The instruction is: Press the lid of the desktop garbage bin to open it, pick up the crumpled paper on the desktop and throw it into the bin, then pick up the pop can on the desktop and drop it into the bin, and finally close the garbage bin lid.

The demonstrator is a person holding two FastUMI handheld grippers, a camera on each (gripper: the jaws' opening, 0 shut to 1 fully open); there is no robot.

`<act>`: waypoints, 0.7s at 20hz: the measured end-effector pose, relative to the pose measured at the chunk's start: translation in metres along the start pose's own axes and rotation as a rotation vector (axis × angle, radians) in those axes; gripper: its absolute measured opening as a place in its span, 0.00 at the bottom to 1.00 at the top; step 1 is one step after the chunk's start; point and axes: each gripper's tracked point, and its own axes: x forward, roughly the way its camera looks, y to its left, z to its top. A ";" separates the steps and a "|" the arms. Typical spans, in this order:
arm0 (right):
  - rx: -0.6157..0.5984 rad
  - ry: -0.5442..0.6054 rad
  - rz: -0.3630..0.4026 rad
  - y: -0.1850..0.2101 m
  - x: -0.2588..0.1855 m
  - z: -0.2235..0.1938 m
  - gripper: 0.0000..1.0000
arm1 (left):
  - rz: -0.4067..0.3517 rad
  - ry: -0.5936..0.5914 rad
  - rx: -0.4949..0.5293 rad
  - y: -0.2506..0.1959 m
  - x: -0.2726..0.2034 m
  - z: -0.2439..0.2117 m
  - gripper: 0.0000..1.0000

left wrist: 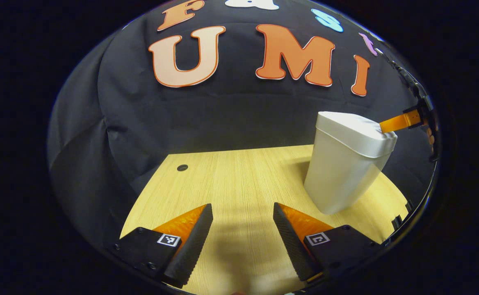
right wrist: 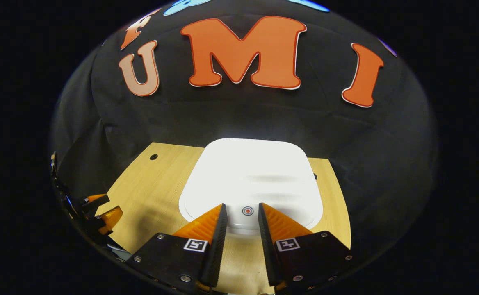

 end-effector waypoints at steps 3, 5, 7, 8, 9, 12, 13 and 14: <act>0.010 -0.042 -0.024 -0.001 -0.002 0.002 0.46 | 0.002 -0.042 0.002 0.004 -0.001 0.024 0.95; 0.020 -0.069 -0.043 -0.001 -0.003 0.002 0.46 | 0.009 -0.073 0.008 0.007 -0.002 0.039 0.95; 0.028 -0.094 -0.051 0.000 -0.005 0.003 0.49 | 0.014 -0.097 0.010 0.010 -0.004 0.052 0.95; 0.040 -0.114 -0.046 0.004 -0.007 0.005 0.49 | 0.016 -0.109 0.008 0.012 -0.005 0.058 0.89; 0.052 -0.136 -0.035 0.010 -0.009 0.007 0.49 | 0.018 -0.122 0.005 0.014 -0.006 0.065 0.95; 0.073 -0.202 -0.020 0.024 -0.017 0.014 0.49 | 0.032 -0.156 -0.001 0.021 -0.011 0.078 0.95; 0.072 -0.225 -0.014 0.030 -0.019 0.015 0.49 | 0.035 -0.171 -0.003 0.023 -0.014 0.082 0.89; 0.069 -0.250 -0.011 0.034 -0.021 0.018 0.49 | 0.038 -0.185 -0.005 0.025 -0.017 0.088 0.89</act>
